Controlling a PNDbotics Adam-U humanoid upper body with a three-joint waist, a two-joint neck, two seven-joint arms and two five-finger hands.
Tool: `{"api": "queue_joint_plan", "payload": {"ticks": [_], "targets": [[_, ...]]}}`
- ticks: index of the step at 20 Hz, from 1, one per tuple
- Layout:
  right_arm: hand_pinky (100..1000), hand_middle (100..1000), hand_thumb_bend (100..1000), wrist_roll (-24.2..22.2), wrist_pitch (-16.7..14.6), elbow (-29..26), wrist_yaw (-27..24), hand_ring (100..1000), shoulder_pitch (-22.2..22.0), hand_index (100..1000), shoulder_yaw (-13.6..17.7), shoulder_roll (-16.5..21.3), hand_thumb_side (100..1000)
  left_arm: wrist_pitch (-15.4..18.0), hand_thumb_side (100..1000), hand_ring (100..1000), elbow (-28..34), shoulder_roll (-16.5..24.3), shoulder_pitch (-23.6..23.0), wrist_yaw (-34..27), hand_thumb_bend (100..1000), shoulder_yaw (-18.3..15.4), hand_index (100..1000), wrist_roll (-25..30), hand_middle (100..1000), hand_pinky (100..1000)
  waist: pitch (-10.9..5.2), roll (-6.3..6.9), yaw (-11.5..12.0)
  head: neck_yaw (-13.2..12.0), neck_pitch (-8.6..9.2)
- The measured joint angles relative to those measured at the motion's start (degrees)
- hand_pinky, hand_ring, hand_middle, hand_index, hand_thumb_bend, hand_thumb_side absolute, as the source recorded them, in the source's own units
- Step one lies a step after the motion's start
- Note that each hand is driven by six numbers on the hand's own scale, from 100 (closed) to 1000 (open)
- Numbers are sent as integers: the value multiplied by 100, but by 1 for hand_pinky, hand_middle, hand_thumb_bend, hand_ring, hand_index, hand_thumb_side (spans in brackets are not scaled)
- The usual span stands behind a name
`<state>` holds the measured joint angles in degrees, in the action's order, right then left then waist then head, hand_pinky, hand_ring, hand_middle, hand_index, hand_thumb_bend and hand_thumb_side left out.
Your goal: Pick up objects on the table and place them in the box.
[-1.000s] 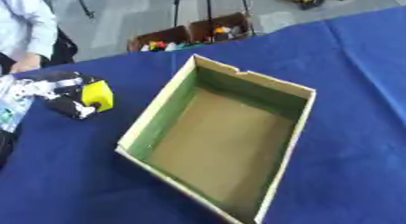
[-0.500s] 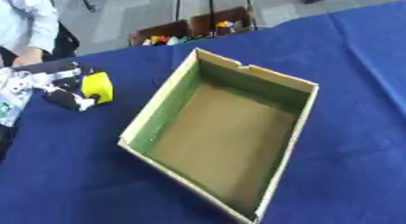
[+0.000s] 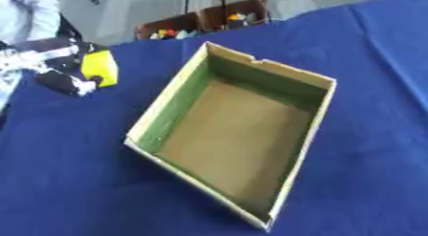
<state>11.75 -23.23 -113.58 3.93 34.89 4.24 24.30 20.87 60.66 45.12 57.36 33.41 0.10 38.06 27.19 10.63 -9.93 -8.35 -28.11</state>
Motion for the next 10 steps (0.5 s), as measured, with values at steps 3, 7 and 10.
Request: {"api": "queue_joint_plan", "payload": {"ticks": [3,7,10], "targets": [[778,576,100,17,9,0,0,743,-21,771,0,-46,532,-98,334,265,482,31,-7,-224,100,129,657,93,486,109,0,-1,46,63,-37],[776,581,100,33,18,0,-1,743,-65,770,-3,-95,529,-290,330,265,1139,32,-3,-404,100,327,656,189,485,106,0,-5,87,123,-85],[776,584,100,50,19,0,-6,743,-65,769,-5,-125,527,-426,331,263,1527,-16,31,-500,100,482,655,287,483,103,0,-19,89,139,-109]]}}
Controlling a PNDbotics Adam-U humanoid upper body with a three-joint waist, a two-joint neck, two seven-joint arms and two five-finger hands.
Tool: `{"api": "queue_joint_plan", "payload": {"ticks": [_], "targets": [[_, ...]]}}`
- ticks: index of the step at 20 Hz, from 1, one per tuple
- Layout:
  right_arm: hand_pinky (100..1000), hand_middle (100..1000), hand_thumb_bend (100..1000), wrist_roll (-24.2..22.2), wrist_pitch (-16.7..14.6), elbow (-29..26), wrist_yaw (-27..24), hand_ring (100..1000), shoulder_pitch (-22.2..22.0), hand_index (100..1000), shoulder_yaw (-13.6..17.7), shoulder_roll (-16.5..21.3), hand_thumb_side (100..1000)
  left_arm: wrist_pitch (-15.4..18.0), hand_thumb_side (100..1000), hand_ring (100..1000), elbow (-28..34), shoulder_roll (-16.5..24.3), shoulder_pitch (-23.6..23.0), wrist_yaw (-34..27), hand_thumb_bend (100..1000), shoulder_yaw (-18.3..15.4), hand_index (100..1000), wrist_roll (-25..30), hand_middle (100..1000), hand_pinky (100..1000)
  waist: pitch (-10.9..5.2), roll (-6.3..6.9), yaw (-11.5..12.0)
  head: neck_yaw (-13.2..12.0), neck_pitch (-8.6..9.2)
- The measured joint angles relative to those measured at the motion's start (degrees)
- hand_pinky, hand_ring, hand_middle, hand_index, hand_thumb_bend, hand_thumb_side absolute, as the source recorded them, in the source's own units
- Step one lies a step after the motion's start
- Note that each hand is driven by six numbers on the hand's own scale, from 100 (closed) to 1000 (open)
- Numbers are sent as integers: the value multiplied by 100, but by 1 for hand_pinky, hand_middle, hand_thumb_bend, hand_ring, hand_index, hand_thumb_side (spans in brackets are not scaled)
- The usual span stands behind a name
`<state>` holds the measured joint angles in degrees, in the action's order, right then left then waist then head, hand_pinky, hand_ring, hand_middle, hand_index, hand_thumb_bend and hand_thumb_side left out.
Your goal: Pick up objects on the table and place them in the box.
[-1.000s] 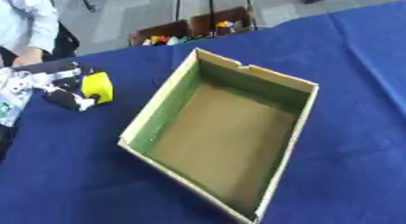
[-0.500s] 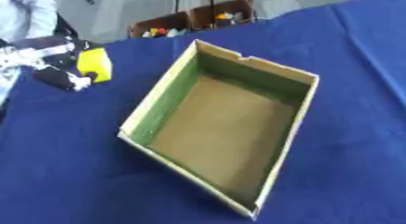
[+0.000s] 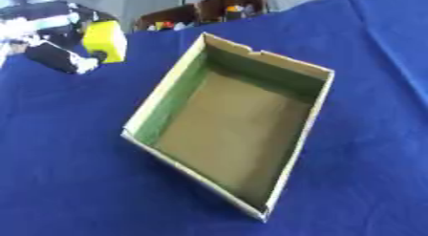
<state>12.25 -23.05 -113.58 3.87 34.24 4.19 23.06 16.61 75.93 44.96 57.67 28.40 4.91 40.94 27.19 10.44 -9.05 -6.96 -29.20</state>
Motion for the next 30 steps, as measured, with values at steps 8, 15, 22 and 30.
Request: {"api": "queue_joint_plan", "payload": {"ticks": [8,15,22,30], "targets": [[774,591,100,35,5,0,-22,743,-1,767,-4,-109,521,-182,344,246,555,-560,278,-404,100,347,645,372,470,100,0,-20,-55,-30,-5],[772,595,100,123,-18,0,-23,743,11,766,0,-165,517,-336,348,241,659,-1269,444,-567,100,510,644,681,466,100,0,-33,-160,-97,-51],[772,597,100,179,-36,0,-24,743,66,766,2,-187,515,-352,337,240,451,-1868,449,-29,100,561,638,655,464,100,0,-34,-268,-145,-51],[775,595,100,183,-48,0,-51,743,160,768,2,-286,515,-183,328,258,-123,-2574,434,1462,100,546,645,48,478,100,0,-34,-446,-257,-3]]}}
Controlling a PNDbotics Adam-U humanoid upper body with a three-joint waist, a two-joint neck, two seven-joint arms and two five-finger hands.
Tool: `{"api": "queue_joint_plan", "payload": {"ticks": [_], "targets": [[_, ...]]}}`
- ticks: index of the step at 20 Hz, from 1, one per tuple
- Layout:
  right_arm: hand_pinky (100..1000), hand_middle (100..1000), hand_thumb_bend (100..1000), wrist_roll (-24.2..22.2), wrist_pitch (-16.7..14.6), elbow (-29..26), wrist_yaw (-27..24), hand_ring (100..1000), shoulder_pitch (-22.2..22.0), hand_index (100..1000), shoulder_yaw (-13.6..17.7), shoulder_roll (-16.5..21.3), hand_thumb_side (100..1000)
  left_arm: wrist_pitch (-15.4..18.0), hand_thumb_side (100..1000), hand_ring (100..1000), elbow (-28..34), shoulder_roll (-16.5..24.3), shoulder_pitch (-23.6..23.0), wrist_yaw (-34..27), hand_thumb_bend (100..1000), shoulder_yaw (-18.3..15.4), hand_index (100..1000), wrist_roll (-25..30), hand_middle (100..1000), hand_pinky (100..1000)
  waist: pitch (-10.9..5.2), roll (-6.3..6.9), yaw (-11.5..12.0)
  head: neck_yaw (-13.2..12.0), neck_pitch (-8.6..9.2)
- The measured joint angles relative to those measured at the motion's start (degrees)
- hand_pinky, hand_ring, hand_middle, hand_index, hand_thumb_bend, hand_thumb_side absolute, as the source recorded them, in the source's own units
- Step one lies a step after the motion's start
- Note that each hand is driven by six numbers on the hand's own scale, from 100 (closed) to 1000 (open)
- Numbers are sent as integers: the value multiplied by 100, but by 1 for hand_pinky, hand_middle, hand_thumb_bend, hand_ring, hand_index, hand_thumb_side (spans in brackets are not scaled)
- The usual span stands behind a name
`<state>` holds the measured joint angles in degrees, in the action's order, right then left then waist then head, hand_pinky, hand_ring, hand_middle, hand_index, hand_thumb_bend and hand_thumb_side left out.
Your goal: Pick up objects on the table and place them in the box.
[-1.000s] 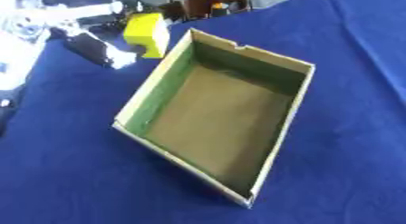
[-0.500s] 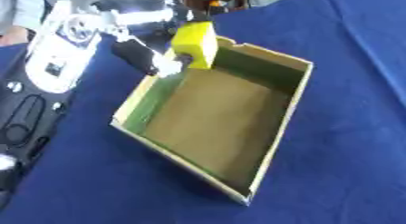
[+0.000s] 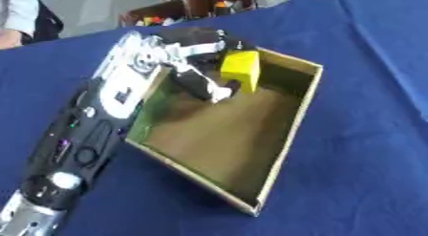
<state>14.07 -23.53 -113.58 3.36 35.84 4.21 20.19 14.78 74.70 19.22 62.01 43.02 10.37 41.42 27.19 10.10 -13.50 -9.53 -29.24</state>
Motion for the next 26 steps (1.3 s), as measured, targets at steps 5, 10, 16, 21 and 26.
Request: {"api": "queue_joint_plan", "payload": {"ticks": [5,10,16,21,26], "targets": [[778,593,100,-9,-4,0,-25,742,26,769,0,-40,515,164,330,265,-372,-231,-54,780,100,-10,649,-367,482,100,-134,0,-26,-11,15],[779,590,100,-15,2,-1,-26,742,29,769,4,-45,516,305,350,280,-669,-413,-141,1111,100,-1,666,-522,499,121,-900,0,-37,-10,19],[779,590,100,-14,3,-6,-26,742,37,769,17,-48,515,470,442,335,-714,-465,-158,1142,100,51,731,-359,567,196,-915,0,-50,-9,55],[778,590,100,-10,3,-6,-26,741,40,768,18,-48,515,559,512,405,-541,-465,-159,1197,100,73,767,3,613,281,-915,0,-41,-9,59],[778,590,100,2,-6,-6,-26,741,41,768,18,-48,515,510,518,424,-394,-464,-188,1294,100,77,771,207,620,305,-915,-1,-40,-10,60]]}}
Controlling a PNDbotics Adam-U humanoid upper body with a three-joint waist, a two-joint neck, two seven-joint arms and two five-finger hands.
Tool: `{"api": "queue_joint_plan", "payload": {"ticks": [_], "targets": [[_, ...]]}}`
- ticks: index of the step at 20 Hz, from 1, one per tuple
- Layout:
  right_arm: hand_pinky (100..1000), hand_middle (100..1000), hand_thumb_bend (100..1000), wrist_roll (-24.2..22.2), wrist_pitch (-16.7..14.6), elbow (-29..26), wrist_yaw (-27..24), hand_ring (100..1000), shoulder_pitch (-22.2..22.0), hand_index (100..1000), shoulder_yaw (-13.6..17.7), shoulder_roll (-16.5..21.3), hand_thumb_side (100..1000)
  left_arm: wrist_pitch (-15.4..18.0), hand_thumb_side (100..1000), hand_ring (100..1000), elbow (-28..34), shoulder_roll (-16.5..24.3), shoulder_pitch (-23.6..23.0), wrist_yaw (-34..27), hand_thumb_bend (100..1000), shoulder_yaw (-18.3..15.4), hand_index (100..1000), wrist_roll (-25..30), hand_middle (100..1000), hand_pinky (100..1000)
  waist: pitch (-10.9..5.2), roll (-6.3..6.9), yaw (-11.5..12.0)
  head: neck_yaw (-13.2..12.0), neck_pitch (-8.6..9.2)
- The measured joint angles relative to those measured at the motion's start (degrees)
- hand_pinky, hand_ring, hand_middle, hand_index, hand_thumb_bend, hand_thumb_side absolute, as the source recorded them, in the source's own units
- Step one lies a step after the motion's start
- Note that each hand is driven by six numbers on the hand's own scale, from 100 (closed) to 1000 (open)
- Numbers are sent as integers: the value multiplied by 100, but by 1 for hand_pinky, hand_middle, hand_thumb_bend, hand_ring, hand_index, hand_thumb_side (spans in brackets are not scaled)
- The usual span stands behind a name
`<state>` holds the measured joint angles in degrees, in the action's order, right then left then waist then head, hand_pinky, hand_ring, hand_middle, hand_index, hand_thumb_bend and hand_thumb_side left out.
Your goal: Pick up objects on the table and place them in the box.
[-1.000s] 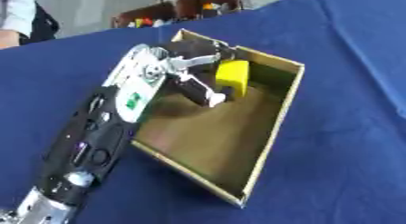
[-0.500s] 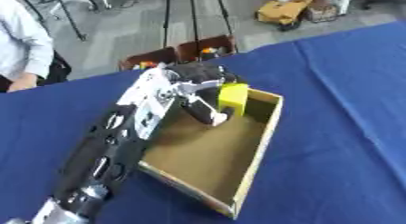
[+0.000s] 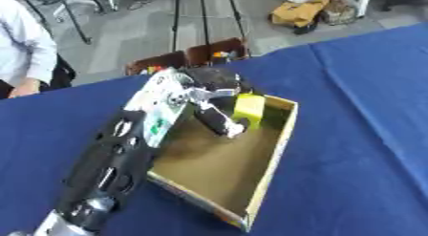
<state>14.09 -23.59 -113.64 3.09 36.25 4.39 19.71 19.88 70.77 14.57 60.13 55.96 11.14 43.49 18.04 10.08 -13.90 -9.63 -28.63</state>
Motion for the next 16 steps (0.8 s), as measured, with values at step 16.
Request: {"api": "queue_joint_plan", "payload": {"ticks": [16], "targets": [[777,591,100,52,0,0,0,741,4,768,0,-9,516,-180,570,436,279,3,-124,-54,100,61,794,181,650,315,0,-85,31,68,57]]}}
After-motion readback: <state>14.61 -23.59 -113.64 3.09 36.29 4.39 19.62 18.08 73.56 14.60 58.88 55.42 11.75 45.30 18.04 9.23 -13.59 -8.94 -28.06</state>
